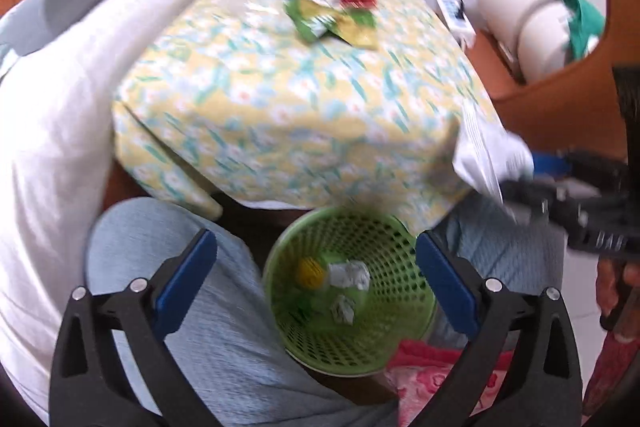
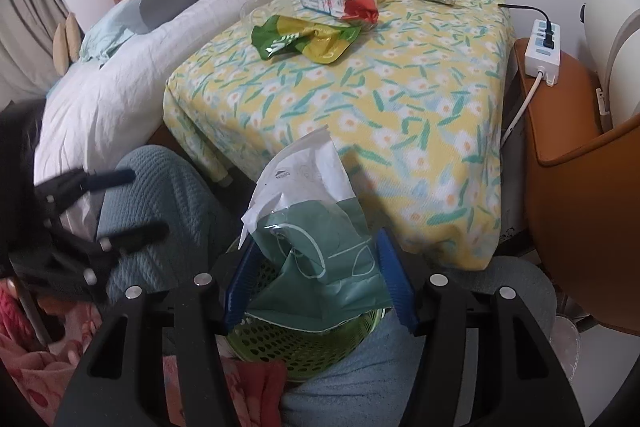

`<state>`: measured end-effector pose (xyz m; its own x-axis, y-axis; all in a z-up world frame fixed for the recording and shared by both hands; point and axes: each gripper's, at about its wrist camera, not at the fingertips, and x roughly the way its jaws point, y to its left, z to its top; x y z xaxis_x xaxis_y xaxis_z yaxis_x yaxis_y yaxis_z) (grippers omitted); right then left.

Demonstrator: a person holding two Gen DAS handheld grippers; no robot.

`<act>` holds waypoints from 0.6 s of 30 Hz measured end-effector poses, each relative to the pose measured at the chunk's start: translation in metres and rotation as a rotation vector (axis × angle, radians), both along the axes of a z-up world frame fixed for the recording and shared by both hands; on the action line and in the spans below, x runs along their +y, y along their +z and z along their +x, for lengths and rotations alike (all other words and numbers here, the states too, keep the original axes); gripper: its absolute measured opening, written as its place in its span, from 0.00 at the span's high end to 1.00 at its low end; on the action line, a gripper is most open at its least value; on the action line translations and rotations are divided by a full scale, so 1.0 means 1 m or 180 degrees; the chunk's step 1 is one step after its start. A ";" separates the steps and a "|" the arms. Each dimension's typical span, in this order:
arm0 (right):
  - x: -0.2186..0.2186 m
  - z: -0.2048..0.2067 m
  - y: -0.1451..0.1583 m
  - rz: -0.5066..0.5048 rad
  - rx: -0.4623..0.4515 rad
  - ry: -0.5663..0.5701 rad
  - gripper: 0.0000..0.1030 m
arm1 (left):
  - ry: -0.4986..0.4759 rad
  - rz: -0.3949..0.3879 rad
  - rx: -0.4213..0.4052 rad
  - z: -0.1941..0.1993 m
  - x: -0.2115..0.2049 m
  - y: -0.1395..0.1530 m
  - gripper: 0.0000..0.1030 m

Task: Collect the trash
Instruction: 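Drop the paper into the basket with the left tool while the right tool carries the bag, then open the right tool over the basket to drop the dark green bag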

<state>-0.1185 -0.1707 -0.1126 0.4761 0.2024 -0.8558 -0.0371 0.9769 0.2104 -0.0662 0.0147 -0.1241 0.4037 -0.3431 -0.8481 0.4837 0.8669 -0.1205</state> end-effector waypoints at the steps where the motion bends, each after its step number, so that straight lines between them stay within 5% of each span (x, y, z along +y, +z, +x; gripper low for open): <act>1: 0.002 -0.002 -0.002 0.0012 0.0028 0.0040 0.42 | 0.0047 -0.0003 -0.0021 0.002 0.004 0.003 0.08; 7: 0.020 -0.008 -0.011 0.0073 0.0176 0.0310 0.42 | 0.0208 0.0029 -0.0054 0.011 0.016 0.007 0.08; 9: 0.029 -0.010 -0.014 -0.0013 0.0204 0.0390 0.35 | 0.0227 0.0057 -0.0062 0.011 0.017 0.005 0.08; 11: 0.034 -0.013 -0.012 -0.0127 0.0110 0.0356 0.08 | 0.0224 0.0076 -0.0080 0.011 0.018 0.004 0.08; 12: 0.034 -0.014 -0.011 -0.0152 0.0065 0.0339 0.04 | 0.0220 0.0088 -0.0094 0.011 0.018 0.005 0.08; 18: 0.031 -0.010 -0.003 -0.0185 -0.0050 0.0233 0.03 | 0.0224 0.0057 -0.0143 0.009 0.019 0.011 0.08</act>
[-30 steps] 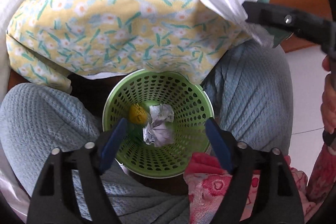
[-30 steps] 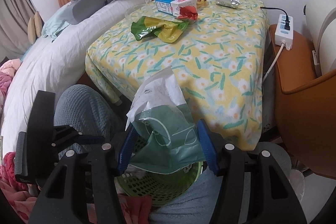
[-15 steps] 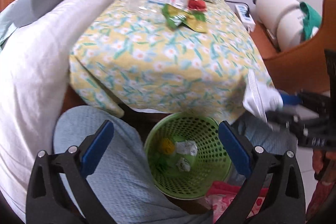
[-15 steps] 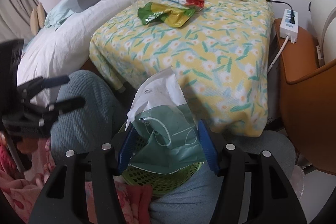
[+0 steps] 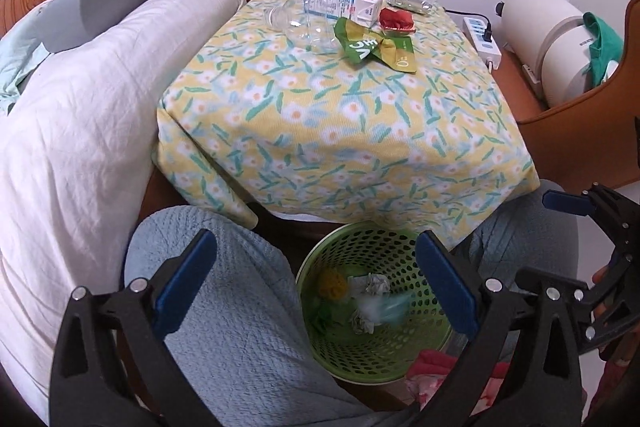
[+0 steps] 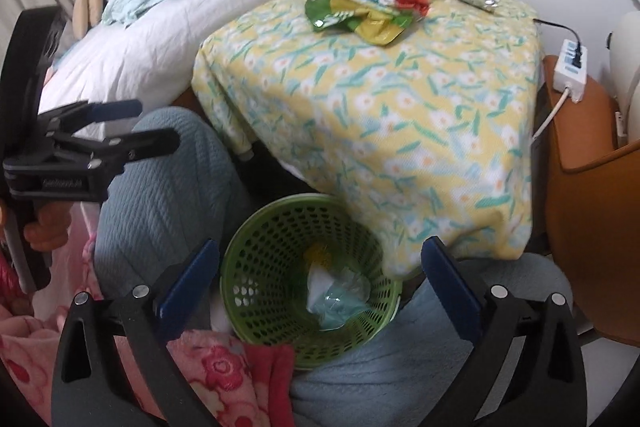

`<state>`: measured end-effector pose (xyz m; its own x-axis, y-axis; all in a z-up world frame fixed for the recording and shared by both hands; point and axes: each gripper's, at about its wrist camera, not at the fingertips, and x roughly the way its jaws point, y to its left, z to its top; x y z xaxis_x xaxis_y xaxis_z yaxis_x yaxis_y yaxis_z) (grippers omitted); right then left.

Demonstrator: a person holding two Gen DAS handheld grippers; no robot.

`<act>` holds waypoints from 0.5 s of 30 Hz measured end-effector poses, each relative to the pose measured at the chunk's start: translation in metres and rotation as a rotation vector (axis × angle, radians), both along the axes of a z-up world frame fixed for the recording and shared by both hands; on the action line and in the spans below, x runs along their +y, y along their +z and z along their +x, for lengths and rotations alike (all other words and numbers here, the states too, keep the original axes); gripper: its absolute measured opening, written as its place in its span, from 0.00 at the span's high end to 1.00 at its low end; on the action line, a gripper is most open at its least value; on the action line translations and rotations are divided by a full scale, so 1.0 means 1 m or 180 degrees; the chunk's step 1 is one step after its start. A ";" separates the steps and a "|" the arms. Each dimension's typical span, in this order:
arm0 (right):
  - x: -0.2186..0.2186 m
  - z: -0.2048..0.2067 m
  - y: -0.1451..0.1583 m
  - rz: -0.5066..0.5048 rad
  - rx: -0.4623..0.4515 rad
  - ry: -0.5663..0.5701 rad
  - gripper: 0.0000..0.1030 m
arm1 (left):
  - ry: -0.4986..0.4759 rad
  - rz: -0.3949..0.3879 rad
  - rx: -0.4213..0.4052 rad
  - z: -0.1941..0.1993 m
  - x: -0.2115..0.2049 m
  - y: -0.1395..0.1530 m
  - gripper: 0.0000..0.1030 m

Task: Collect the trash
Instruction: 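Open the right tool over the basket to drop the dark green bag, then grasp the green VC drink pouch with the right tool while the left tool grasps the clear bottle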

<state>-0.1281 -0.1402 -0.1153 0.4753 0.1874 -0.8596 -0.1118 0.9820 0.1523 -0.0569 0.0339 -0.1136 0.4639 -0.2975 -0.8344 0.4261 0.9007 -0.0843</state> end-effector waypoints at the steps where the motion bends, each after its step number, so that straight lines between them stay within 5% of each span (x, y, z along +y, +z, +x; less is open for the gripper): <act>1: -0.002 0.001 0.001 -0.0008 -0.0007 -0.0024 0.03 | 0.0004 -0.0012 -0.0005 0.000 0.000 0.001 0.08; 15: -0.003 0.009 0.001 0.0033 -0.0013 -0.0048 0.03 | 0.0039 -0.0041 0.0009 0.003 -0.001 0.003 0.08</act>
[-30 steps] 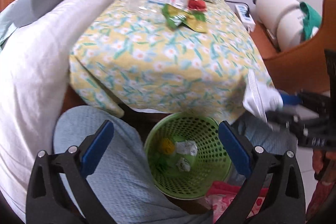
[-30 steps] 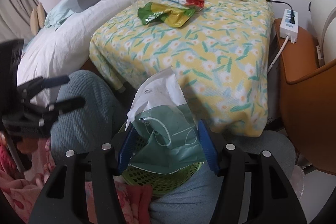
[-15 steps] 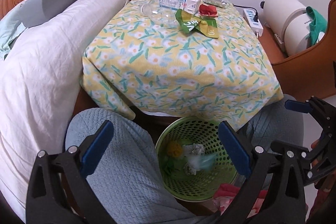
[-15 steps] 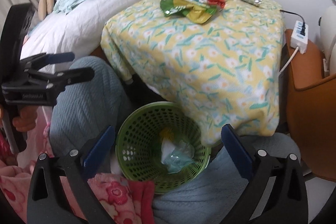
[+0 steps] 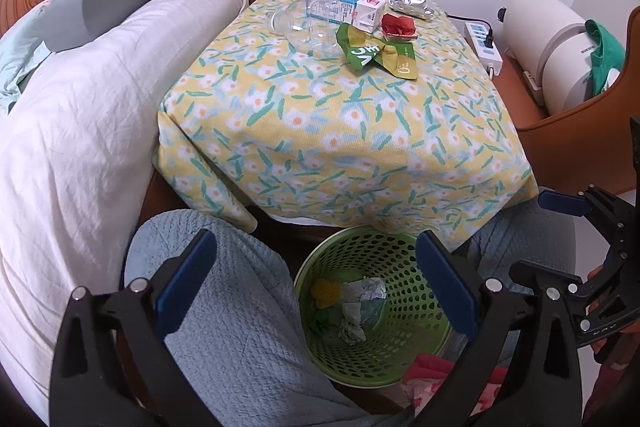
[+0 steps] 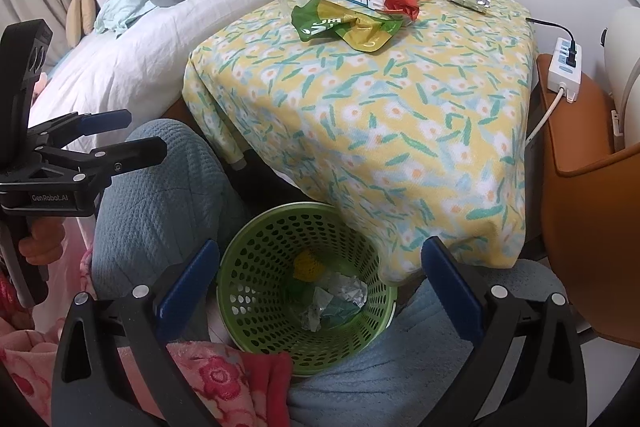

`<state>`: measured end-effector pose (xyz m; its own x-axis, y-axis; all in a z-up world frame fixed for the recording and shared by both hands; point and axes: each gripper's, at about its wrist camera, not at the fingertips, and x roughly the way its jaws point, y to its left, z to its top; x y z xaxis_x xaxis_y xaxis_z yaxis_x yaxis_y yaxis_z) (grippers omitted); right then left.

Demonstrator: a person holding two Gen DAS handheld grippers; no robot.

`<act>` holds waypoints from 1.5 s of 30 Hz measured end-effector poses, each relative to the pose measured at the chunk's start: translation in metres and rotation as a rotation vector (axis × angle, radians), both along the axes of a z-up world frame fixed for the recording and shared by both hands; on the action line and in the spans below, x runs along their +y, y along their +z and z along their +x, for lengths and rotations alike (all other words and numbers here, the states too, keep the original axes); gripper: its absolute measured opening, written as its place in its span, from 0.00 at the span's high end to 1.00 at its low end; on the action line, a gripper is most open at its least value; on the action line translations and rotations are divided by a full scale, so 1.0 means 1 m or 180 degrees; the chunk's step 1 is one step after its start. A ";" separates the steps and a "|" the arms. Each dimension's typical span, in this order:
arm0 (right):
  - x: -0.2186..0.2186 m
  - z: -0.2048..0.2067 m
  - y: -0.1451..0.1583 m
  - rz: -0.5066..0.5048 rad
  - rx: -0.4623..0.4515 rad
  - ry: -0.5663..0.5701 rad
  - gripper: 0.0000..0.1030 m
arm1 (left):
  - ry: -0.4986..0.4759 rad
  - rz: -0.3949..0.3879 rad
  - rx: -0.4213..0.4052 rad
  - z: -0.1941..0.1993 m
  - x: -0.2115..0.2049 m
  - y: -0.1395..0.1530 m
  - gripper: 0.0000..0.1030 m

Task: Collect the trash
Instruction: 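Grasp the green VC drink pouch with the right tool while the left tool grasps the clear bottle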

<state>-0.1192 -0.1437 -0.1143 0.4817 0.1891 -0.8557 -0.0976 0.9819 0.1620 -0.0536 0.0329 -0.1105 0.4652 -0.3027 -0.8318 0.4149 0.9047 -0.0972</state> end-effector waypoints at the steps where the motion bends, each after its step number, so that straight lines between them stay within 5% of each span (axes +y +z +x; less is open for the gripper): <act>1: -0.001 0.002 0.001 0.0003 -0.0012 -0.0003 0.03 | -0.0001 -0.0004 0.0004 0.001 0.000 0.000 0.08; 9: -0.007 0.036 0.015 -0.0102 -0.0242 0.0083 0.03 | 0.0034 0.0040 -0.0041 0.023 -0.004 0.001 0.08; 18: 0.012 0.115 0.035 -0.0592 -0.0606 0.0972 0.03 | 0.0095 0.0034 -0.0140 0.055 -0.007 0.007 0.08; 27: 0.031 0.194 0.018 -0.1002 -0.0368 0.1786 0.04 | 0.0150 -0.0036 -0.0146 0.082 -0.008 0.005 0.08; 32: 0.037 0.226 -0.003 -0.1137 -0.0064 0.2078 0.24 | 0.0211 -0.0071 -0.0144 0.093 -0.004 0.004 0.08; 40: 0.034 0.245 -0.011 -0.0994 0.0104 0.2176 0.24 | 0.0250 -0.0076 -0.0097 0.105 -0.002 -0.002 0.08; 45: 0.031 0.251 -0.011 -0.0849 0.0195 0.2167 0.34 | 0.0277 -0.0103 -0.0081 0.109 0.000 -0.003 0.08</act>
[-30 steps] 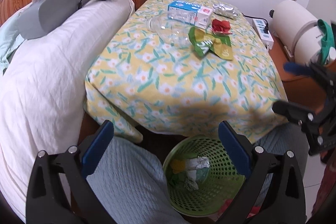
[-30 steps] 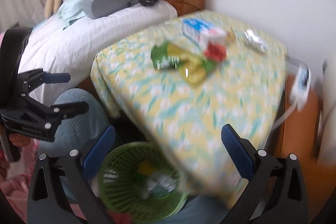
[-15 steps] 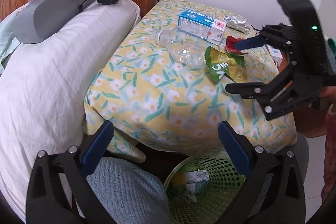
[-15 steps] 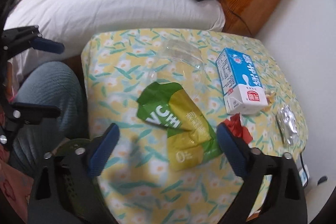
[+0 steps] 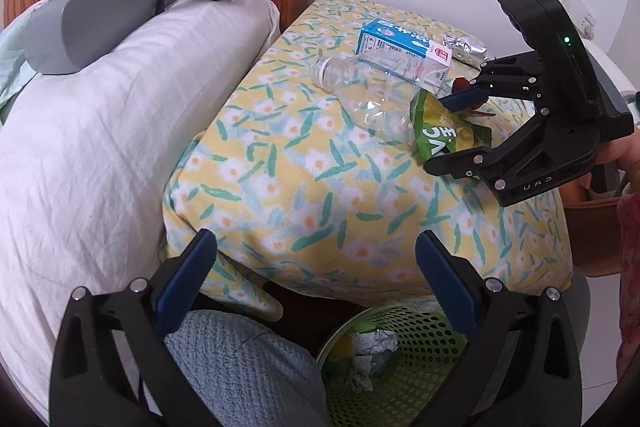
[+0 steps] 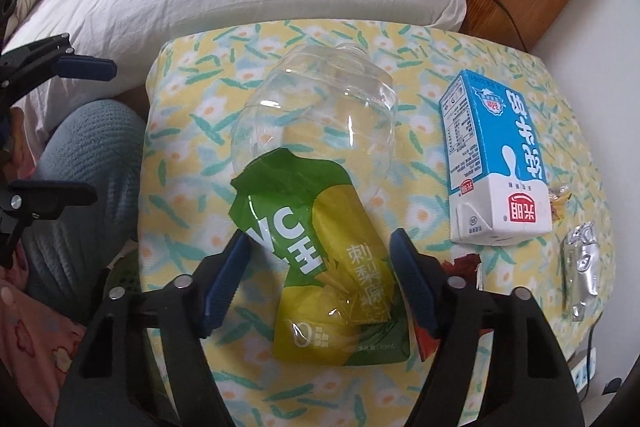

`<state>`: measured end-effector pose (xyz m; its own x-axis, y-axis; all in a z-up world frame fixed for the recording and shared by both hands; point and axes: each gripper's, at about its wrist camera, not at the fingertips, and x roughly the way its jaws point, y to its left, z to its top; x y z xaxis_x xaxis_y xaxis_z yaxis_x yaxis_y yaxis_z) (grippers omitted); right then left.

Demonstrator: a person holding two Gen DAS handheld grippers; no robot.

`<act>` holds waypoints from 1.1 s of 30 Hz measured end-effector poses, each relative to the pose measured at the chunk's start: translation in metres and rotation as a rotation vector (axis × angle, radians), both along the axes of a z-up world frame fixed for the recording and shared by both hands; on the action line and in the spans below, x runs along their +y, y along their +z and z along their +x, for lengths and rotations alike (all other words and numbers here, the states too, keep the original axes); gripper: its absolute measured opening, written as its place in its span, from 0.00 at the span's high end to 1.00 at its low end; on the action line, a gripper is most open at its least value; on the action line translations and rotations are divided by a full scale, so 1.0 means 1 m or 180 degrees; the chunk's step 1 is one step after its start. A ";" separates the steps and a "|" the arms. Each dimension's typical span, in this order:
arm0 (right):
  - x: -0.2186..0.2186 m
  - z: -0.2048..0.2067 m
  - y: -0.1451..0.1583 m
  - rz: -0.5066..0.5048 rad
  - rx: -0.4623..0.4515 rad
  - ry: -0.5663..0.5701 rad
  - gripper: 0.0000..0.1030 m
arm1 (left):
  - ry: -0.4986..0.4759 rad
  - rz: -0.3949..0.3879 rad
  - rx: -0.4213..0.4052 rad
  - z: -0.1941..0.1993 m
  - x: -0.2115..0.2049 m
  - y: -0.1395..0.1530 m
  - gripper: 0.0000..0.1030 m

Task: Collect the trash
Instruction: 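Grasp the green VC drink pouch with the right tool while the left tool grasps the clear bottle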

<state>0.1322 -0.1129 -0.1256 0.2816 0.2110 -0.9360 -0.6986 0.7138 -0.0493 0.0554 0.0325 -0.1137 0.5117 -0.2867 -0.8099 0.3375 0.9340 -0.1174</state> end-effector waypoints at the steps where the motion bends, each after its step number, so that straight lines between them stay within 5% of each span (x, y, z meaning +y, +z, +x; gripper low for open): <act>1: 0.000 0.001 0.000 0.0002 0.0002 -0.0005 0.36 | 0.0006 0.0001 -0.0003 0.000 0.000 0.000 0.08; 5: 0.003 -0.001 0.001 0.0036 0.0030 -0.0021 0.50 | 0.0031 -0.0004 -0.0008 0.001 0.002 0.001 0.08; 20: -0.013 -0.032 0.031 0.0354 -0.0251 -0.0402 0.52 | 0.0078 -0.0102 0.0044 0.002 0.003 0.007 0.08; 24: -0.037 -0.050 0.049 0.0653 -0.0448 -0.0854 0.52 | 0.0087 -0.0175 0.0083 0.006 -0.004 0.013 0.08; 33: -0.078 -0.062 0.061 0.0715 -0.0728 -0.1848 0.52 | 0.0425 -0.0154 0.0430 0.047 -0.038 0.031 0.08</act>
